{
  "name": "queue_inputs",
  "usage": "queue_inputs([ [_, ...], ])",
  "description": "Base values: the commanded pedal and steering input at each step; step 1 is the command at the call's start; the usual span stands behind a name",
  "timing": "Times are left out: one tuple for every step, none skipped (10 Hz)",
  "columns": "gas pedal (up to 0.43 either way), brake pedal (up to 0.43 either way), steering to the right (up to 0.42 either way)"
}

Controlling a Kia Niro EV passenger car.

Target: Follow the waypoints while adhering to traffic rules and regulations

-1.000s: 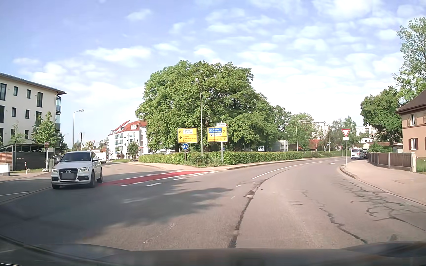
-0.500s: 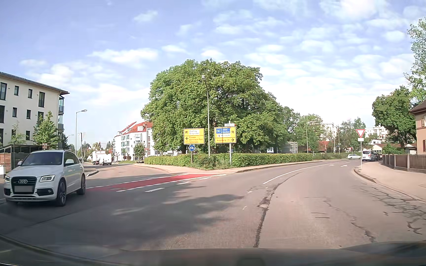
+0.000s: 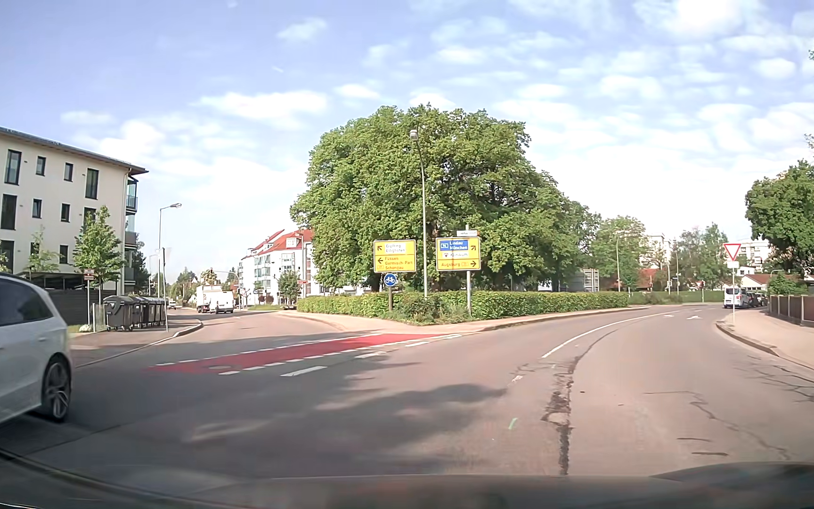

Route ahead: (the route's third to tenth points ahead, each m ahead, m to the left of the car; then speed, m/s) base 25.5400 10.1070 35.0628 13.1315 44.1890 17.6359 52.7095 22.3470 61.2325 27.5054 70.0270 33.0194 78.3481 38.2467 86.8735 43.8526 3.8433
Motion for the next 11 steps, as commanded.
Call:
queue_inputs([
  [0.177,0.000,-0.106],
  [0.169,0.000,-0.100],
  [0.118,0.000,-0.096],
  [0.047,0.000,-0.094],
  [0.000,0.000,-0.090],
  [0.000,0.000,-0.087],
  [0.000,0.000,-0.085],
  [0.000,0.000,-0.084],
  [0.000,0.000,-0.084],
  [0.000,0.000,-0.083],
  [0.000,0.000,-0.082],
])
